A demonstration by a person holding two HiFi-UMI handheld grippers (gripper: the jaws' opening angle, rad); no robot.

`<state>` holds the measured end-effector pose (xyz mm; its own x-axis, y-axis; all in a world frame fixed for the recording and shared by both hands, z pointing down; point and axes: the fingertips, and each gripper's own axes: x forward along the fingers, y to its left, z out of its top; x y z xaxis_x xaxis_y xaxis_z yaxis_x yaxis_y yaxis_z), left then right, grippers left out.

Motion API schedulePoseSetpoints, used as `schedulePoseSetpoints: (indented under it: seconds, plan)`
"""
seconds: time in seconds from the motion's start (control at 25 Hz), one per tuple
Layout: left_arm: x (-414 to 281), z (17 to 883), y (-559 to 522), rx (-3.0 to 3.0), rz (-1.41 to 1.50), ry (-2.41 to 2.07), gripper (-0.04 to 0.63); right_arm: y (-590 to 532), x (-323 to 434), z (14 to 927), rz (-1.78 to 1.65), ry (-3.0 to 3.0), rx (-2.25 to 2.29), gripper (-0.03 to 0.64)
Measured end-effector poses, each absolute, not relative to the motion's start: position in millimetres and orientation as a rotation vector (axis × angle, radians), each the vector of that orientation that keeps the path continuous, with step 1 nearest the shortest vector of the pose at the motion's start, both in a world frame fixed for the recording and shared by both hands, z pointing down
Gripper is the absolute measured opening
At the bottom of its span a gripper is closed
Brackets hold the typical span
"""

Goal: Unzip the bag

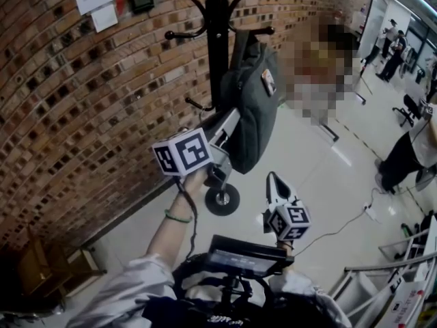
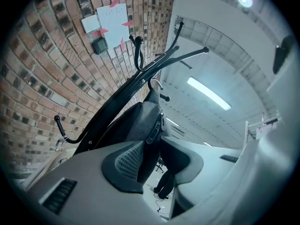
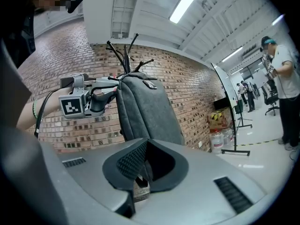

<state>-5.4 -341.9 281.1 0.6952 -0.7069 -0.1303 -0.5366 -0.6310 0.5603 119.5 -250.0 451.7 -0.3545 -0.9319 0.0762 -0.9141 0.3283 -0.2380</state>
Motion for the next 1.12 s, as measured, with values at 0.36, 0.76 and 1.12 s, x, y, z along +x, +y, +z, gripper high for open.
schedulePoseSetpoints:
  seconds: [0.36, 0.76, 1.12]
  plan:
    - [-6, 271, -342, 2.383, -0.557, -0.927, 0.115, -247, 121, 457, -0.379, 2.498, -1.753, -0.003]
    - [-2, 249, -337, 2.362, -0.682, -0.826, 0.109, -246, 124, 458, -0.388, 2.495, -1.762, -0.003]
    - [-4, 253, -343, 2.346, -0.666, -0.887, 0.043, -244, 126, 462, -0.394, 2.488, -1.775, -0.003]
